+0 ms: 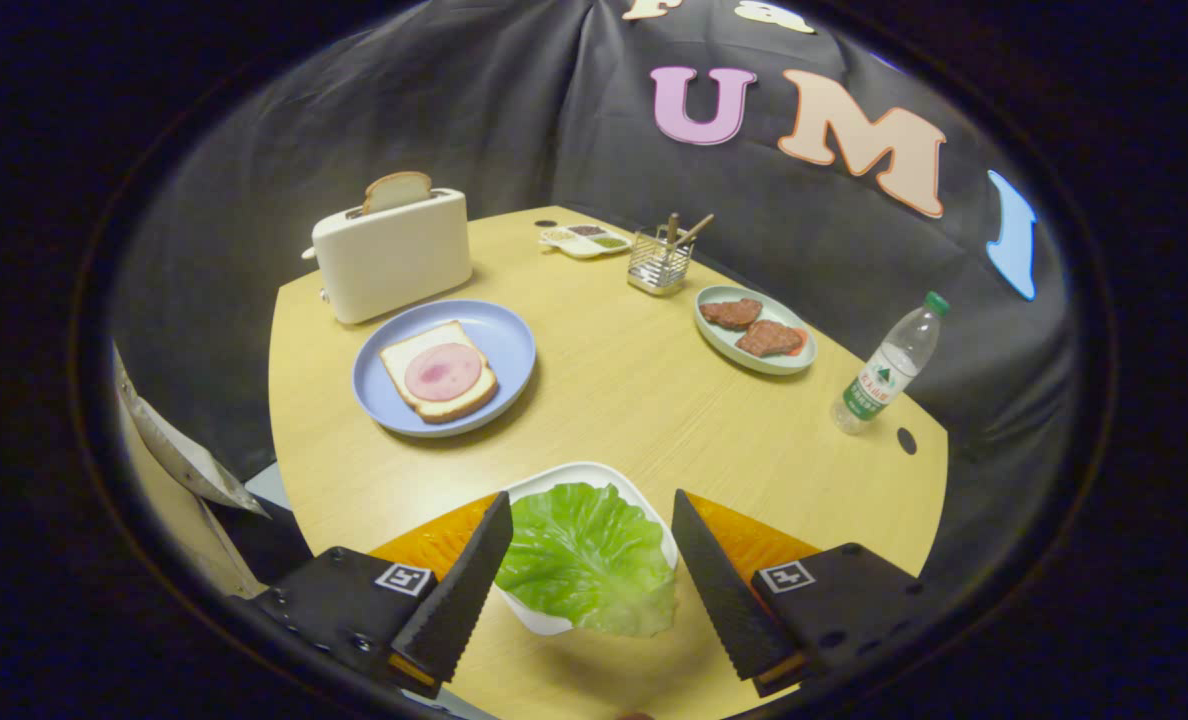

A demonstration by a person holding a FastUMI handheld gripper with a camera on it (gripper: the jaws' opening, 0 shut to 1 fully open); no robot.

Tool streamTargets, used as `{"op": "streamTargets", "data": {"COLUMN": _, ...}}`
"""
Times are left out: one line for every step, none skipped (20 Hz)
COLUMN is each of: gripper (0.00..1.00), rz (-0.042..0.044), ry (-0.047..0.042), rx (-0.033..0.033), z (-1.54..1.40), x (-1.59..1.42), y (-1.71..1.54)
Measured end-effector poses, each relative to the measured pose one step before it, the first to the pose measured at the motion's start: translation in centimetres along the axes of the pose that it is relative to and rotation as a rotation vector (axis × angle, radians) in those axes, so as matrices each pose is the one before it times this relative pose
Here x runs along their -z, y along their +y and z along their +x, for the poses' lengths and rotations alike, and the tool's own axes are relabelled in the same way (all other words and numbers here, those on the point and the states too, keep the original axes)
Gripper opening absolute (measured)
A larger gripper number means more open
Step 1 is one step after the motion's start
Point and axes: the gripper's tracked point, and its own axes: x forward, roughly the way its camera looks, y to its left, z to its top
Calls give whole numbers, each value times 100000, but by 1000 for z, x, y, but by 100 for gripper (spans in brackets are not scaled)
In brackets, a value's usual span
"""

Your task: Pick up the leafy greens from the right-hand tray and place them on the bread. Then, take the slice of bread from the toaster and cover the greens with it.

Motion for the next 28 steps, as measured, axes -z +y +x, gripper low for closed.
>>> {"op": "streamTargets", "data": {"gripper": 100, "rz": -942, "ry": 1464, "rx": -933, "z": 420, "x": 398, "y": 211}}
{"op": "streamTargets", "data": {"gripper": 100, "rz": -730, "ry": 1527, "rx": -770, "z": 557, "x": 414, "y": 209}}
{"op": "streamTargets", "data": {"gripper": 100, "rz": -607, "ry": 1575, "rx": -615, "z": 315, "x": 411, "y": 80}}
{"op": "streamTargets", "data": {"gripper": 100, "rz": -500, "ry": 1244, "rx": -621, "z": 288, "x": 398, "y": 107}}
{"op": "streamTargets", "data": {"gripper": 100, "rz": -439, "ry": 1206, "rx": -389, "z": 245, "x": 362, "y": 74}}
{"op": "streamTargets", "data": {"gripper": 100, "rz": -226, "ry": 1205, "rx": -365, "z": 460, "x": 441, "y": 71}}
{"op": "streamTargets", "data": {"gripper": 100, "rz": -25, "ry": 1308, "rx": -206, "z": 304, "x": 370, "y": -80}}
{"op": "streamTargets", "data": {"gripper": 100, "rz": 260, "ry": 1626, "rx": -218, "z": 495, "x": 494, "y": -135}}
{"op": "streamTargets", "data": {"gripper": 100, "rz": 419, "ry": 1429, "rx": -74, "z": 404, "x": 452, "y": -177}}
{"op": "streamTargets", "data": {"gripper": 100, "rz": 665, "ry": 1352, "rx": -45, "z": 290, "x": 453, "y": -118}}
{"op": "streamTargets", "data": {"gripper": 100, "rz": 935, "ry": 1234, "rx": -402, "z": 440, "x": 430, "y": 14}}
{"op": "streamTargets", "data": {"gripper": 100, "rz": 498, "ry": 703, "rx": -381, "z": 194, "x": 263, "y": 93}}
{"op": "streamTargets", "data": {"gripper": 100, "rz": 638, "ry": 1065, "rx": -395, "z": 192, "x": 512, "y": 196}}
{"op": "streamTargets", "data": {"gripper": 100, "rz": 383, "ry": 673, "rx": -162, "z": 148, "x": 187, "y": 78}}
{"op": "streamTargets", "data": {"gripper": 100, "rz": 459, "ry": 385, "rx": -155, "z": 127, "x": 126, "y": 55}}
{"op": "streamTargets", "data": {"gripper": 100, "rz": 976, "ry": 508, "rx": -558, "z": 248, "x": 161, "y": 144}}
{"op": "streamTargets", "data": {"gripper": 100, "rz": 1099, "ry": 543, "rx": -762, "z": 169, "x": 41, "y": 178}}
{"op": "streamTargets", "data": {"gripper": 100, "rz": 500, "ry": 372, "rx": -356, "z": 129, "x": 58, "y": 194}}
{"op": "streamTargets", "data": {"gripper": 100, "rz": -75, "ry": 160, "rx": 30, "z": 132, "x": 33, "y": 62}}
{"op": "streamTargets", "data": {"gripper": 100, "rz": -1, "ry": 154, "rx": -21, "z": 122, "x": -1, "y": 47}}
{"op": "streamTargets", "data": {"gripper": 100, "rz": 151, "ry": 324, "rx": 15, "z": 146, "x": 33, "y": 10}}
{"op": "streamTargets", "data": {"gripper": 100, "rz": 453, "ry": 743, "rx": -104, "z": 191, "x": 249, "y": 116}}
{"op": "streamTargets", "data": {"gripper": 100, "rz": 1410, "ry": 327, "rx": -1287, "z": -117, "x": 127, "y": 279}}
{"op": "streamTargets", "data": {"gripper": 100, "rz": 1549, "ry": -213, "rx": -391, "z": 179, "x": -99, "y": -17}}
{"op": "streamTargets", "data": {"gripper": 100, "rz": 1647, "ry": 94, "rx": -156, "z": 101, "x": 100, "y": 83}}
{"op": "streamTargets", "data": {"gripper": 100, "rz": 1345, "ry": -192, "rx": 121, "z": -12, "x": -23, "y": -86}}
{"op": "streamTargets", "data": {"gripper": 99, "rz": 756, "ry": 94, "rx": 361, "z": -27, "x": -10, "y": -19}}
{"op": "streamTargets", "data": {"gripper": 99, "rz": 459, "ry": 196, "rx": 457, "z": 3, "x": 51, "y": 37}}
